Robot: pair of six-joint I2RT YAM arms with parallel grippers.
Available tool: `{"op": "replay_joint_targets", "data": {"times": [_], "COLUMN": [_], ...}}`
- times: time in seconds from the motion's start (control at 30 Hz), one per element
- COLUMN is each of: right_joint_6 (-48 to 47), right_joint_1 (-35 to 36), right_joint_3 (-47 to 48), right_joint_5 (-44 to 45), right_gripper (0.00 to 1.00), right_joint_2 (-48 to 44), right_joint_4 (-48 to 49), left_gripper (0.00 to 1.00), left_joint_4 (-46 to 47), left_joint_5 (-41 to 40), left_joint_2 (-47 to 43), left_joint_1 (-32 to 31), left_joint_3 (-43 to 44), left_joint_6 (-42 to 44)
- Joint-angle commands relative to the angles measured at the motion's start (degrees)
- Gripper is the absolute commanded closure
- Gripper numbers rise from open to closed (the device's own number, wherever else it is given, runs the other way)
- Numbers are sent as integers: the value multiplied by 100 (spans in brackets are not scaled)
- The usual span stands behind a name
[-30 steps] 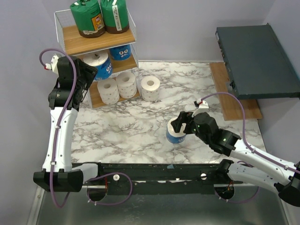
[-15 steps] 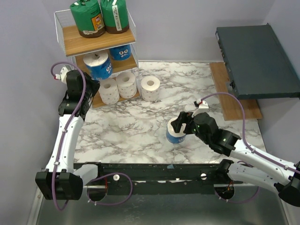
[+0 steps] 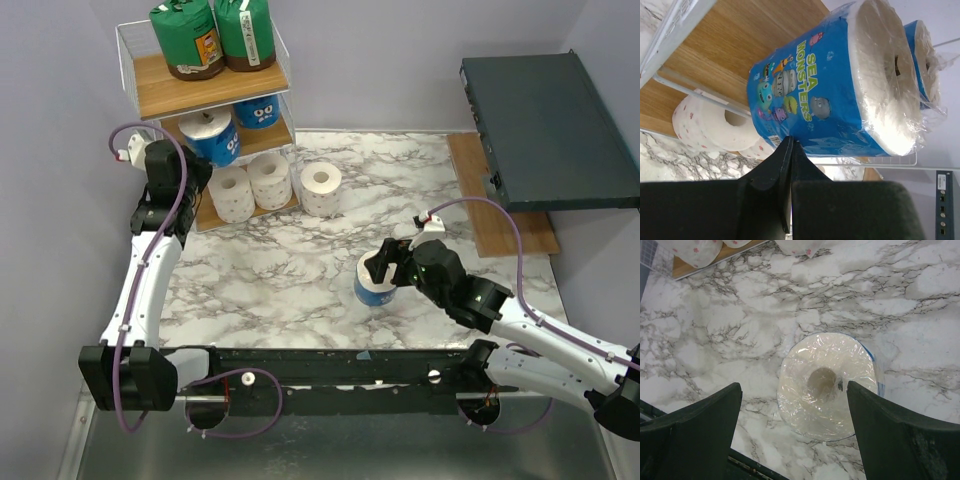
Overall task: Place and organize the paper towels onto the shelf
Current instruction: Place the paper towel on the shelf.
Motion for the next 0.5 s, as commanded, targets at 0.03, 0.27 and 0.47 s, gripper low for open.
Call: {"op": "replay_joint_targets", "data": {"times": [0.03,0.27,0.47], "right_joint_6": [-68,-66,-60], "right_joint_1": [15,15,17], "right_joint_3": [-60,-78,-86], "right_joint_5": [53,60,64], "right_gripper": [11,11,11], "right_joint_2": [31,51,62], "right_joint_4": [9,9,8], "left_gripper": [100,100,100], "left_joint_4": [153,124,138], "left_joint_5": [-231,-444,-480], "left_joint_2": [251,449,596], "left_joint_1": [-30,-26,-26], "left_joint_3": [299,499,602], "left_joint_6": [-21,-3,-19]}}
